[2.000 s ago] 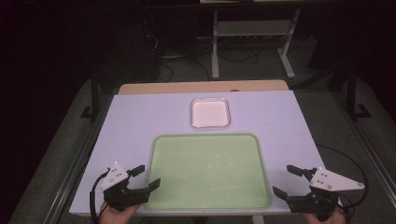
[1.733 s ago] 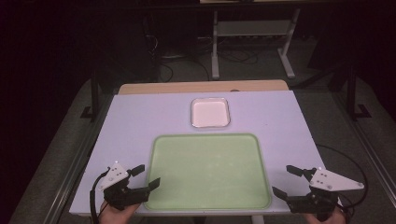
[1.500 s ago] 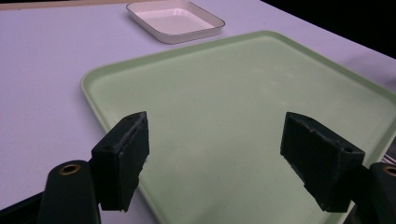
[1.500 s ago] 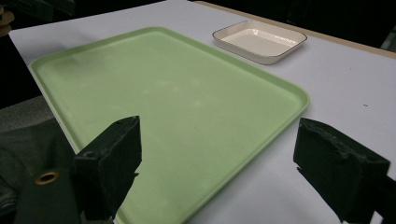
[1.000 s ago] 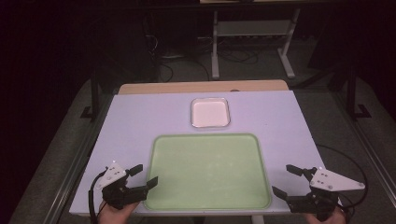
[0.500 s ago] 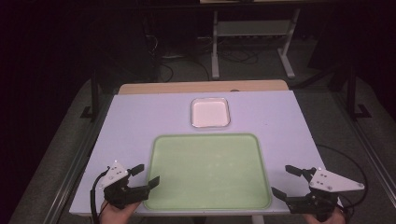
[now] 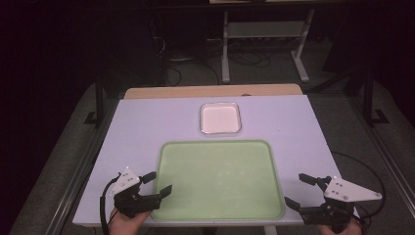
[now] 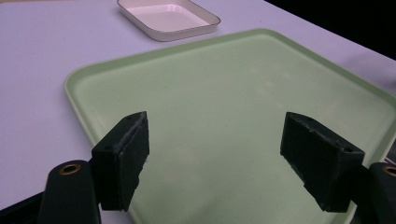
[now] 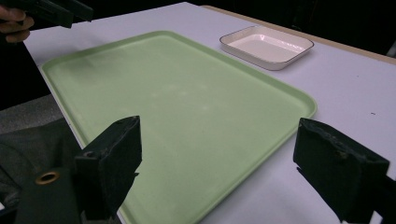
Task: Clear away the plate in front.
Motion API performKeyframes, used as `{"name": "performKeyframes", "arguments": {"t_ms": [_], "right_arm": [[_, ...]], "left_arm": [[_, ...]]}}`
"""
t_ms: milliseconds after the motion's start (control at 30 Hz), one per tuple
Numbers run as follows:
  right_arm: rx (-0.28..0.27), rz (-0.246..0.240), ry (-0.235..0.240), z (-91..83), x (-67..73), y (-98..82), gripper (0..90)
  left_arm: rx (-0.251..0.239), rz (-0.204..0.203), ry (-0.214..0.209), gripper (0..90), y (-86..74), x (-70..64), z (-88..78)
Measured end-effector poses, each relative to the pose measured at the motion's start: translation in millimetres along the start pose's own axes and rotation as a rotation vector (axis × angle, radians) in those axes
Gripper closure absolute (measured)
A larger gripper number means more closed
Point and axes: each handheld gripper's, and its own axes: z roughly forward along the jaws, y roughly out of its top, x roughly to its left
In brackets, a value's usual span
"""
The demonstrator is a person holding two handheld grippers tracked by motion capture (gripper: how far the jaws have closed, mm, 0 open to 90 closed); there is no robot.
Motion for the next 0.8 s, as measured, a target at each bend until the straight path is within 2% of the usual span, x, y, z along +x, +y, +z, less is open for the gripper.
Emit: {"name": "performKeyframes", "arguments": {"t_ms": [300,533,800], "right_arm": [[-0.006,0.002,0.001,-0.6,-0.1,-0.3,14.5],[-0.007,0.003,-0.001,-1.4,-0.7,-0.5,14.4],[-0.011,0.003,0.0,-1.6,-0.7,-0.7,14.5]], "left_arm": [[-0.002,0.02,-0.02,24.2,14.4,-0.7,6.8],[0.033,0.056,-0.047,22.8,26.8,-5.9,20.4],[0.054,0.035,-0.089,23.1,43.8,-4.4,43.5]]}}
